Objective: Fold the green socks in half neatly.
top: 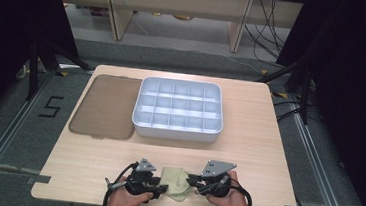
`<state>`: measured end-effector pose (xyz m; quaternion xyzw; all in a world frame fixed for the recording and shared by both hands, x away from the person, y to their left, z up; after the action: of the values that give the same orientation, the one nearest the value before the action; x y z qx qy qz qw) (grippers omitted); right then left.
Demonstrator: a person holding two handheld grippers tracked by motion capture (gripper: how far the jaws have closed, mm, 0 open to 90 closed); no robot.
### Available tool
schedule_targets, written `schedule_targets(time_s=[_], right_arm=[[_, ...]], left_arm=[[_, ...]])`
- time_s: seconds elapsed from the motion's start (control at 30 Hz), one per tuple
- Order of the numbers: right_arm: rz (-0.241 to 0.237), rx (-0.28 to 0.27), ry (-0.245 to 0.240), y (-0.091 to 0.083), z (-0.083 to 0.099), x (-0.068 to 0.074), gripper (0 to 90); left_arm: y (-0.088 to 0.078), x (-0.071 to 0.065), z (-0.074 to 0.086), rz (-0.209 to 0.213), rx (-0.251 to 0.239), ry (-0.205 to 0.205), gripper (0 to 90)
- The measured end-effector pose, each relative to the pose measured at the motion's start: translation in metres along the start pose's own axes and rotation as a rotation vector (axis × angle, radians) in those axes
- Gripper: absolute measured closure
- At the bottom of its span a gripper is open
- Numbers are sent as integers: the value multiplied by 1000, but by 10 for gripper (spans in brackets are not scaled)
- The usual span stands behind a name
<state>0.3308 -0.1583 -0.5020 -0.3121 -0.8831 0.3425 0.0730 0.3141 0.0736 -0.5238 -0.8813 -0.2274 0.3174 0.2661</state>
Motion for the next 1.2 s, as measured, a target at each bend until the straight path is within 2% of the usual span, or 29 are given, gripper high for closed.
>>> schedule_targets(time_s=[0.07,0.13,0.17,0.23,0.27,0.33,0.4,0.43,0.5,0.63,0.67,0.7,0.8,0.83,0.87,0.97,1.03,1.07,1.1,1.17,1.2], right_arm=[[0,1,-1,0,0,0,804],[-1,-1,-2,0,0,0,804],[-2,0,-3,0,0,0,804],[-2,1,-3,0,0,0,804],[-3,3,-12,0,0,0,804],[-11,-1,-20,1,-1,1,804],[-5,-3,-15,1,-1,2,804],[-7,-5,-15,1,-1,3,805],[-9,-9,-18,1,-2,4,806],[-26,-14,-7,0,-4,7,809],[-29,-24,-13,1,-4,8,809],[-41,-31,-18,2,-5,9,810],[-57,-35,-20,4,-7,15,814],[-63,-25,-22,4,-8,18,815],[-68,-30,-30,6,-8,21,816],[-100,-26,-60,12,-9,31,817],[-103,-23,-70,13,-10,34,818],[-117,-23,-77,16,-11,39,820],[-120,-22,-79,17,-12,40,821],[-123,-24,-84,21,-12,42,823],[-121,-7,-84,22,-12,43,823]], left_arm=[[1,-1,0,-23,1,5,588],[1,-2,1,-20,1,23,618],[2,-3,2,-33,-8,22,633],[2,-3,2,-27,-11,20,679],[3,-2,3,-7,-23,8,703],[3,-2,3,3,-36,-4,733],[3,-2,3,5,-54,-17,766],[2,-2,3,5,-45,-10,777],[2,-2,3,2,-58,-13,793],[-1,-3,1,-6,-44,11,812],[-2,-3,0,-9,-47,28,814],[-2,-3,0,-9,-47,28,816],[-5,-6,-3,-38,-37,76,819],[-5,-6,-3,-38,-37,76,819],[-6,-8,-3,-60,-33,94,819],[-6,-10,-4,-67,-26,93,819],[-8,-11,-5,-68,-22,105,819],[-11,-11,-6,-59,-8,129,819],[-11,-12,-6,-71,-27,119,819],[-13,-11,-6,-60,-20,125,819],[-13,-11,-6,-62,-27,117,819]])
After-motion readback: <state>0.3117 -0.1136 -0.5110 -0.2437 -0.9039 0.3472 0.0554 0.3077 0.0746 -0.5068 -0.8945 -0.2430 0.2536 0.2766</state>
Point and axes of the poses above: each handheld gripper's, and its own axes: y roughly forward along the jaws, z roughly out of its underside, x roughly to its left, the point moved 2 cm from there along y, roughly forward along the jaws, and after that the axes turned 12 degrees about z, right-handed, at the moved point
